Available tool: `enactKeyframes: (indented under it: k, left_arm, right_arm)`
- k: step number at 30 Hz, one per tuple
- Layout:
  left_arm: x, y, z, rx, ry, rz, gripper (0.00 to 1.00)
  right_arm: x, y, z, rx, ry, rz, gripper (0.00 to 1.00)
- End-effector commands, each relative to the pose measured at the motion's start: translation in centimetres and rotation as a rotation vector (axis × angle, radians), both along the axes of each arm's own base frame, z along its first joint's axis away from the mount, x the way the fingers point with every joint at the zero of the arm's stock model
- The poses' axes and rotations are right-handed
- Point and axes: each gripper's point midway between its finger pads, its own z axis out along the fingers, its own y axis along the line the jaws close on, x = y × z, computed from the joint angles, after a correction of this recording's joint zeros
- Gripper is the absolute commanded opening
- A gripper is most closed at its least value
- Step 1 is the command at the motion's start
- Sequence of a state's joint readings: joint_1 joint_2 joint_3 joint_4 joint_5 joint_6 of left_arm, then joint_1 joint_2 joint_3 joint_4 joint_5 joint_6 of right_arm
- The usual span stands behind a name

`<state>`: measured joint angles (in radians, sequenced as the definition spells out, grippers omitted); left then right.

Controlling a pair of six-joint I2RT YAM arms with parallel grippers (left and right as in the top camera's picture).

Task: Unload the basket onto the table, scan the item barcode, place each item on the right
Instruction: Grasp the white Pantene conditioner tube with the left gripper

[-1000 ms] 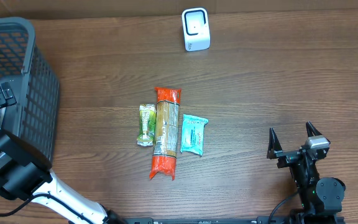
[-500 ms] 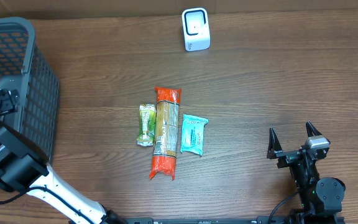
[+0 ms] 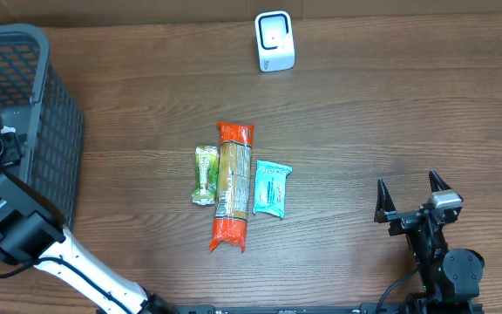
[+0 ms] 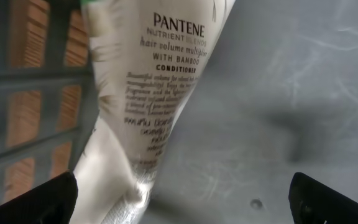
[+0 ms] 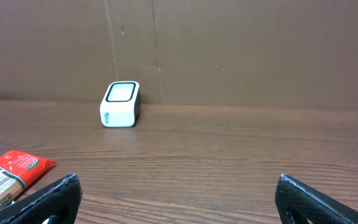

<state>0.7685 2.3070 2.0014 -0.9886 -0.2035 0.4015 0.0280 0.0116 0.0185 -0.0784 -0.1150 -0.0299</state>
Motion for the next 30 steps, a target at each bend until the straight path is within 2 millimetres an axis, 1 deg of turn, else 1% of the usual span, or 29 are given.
enactKeyframes:
  k: [1, 8, 10, 13, 17, 18, 19, 20, 21, 22, 23, 24, 25, 30]
  left_arm:
    - [-0.5, 0.7, -1.0, 0.008, 0.026, -0.008, 1.0]
    - [-0.4, 1.4, -1.1, 0.023, 0.011, -0.003, 1.0]
    - [-0.4, 1.3, -1.2, 0.021, 0.013, -0.004, 0.99]
    - [-0.9, 0.9, -2.1, 0.002, 0.033, -0.005, 0.98]
    - [-2.3, -0.2, -4.3, -0.04, 0.082, -0.018, 0.94]
    - [-2.6, -0.4, -4.6, -0.046, 0.09, -0.018, 0.94]
    - [-2.7, -0.5, -4.8, -0.049, 0.094, -0.017, 0.92]
    - [-2.7, -0.6, -4.8, -0.052, 0.097, -0.017, 0.87]
    - [-2.8, -0.5, -4.8, -0.047, 0.1, -0.016, 0.71]
    - [-2.8, -0.4, -4.7, -0.04, 0.108, -0.015, 0.53]
    - [-2.9, -0.4, -4.7, -0.034, 0.116, -0.015, 0.28]
    - [-3.0, -0.4, -4.7, -0.029, 0.121, -0.013, 0.07]
    - [-3.0, -0.4, -4.6, -0.026, 0.124, -0.003, 0.04]
    - [-3.1, -1.0, -4.6, -0.038, 0.12, 0.046, 0.04]
  right_arm:
    - [0.0, 0.0, -0.2, 0.0, -0.003, -0.004, 1.0]
    - [0.0, 0.0, -0.2, 0.0, -0.003, -0.004, 1.0]
    - [0.0, 0.0, -0.2, 0.0, -0.003, -0.004, 1.0]
    - [0.0, 0.0, -0.2, 0.0, -0.003, -0.005, 1.0]
    - [0.0, 0.0, -0.2, 0.0, -0.003, -0.005, 1.0]
    - [0.0, 0.0, -0.2, 0.0, -0.003, -0.005, 1.0]
    - [0.0, 0.0, -0.2, 0.0, -0.003, -0.004, 1.0]
    - [0.0, 0.0, -0.2, 0.0, -0.003, -0.005, 1.0]
    - [0.0, 0.0, -0.2, 0.0, -0.003, -0.004, 1.0]
    - [0.0, 0.0, -0.2, 0.0, -0.003, -0.005, 1.0]
    - [0.0, 0.0, -0.2, 0.0, -0.003, -0.005, 1.0]
    - [0.0, 0.0, -0.2, 0.0, -0.003, -0.005, 1.0]
    - [0.0, 0.0, -0.2, 0.0, -0.003, -0.005, 1.0]
    - [0.0, 0.0, -0.2, 0.0, -0.003, -0.004, 1.0]
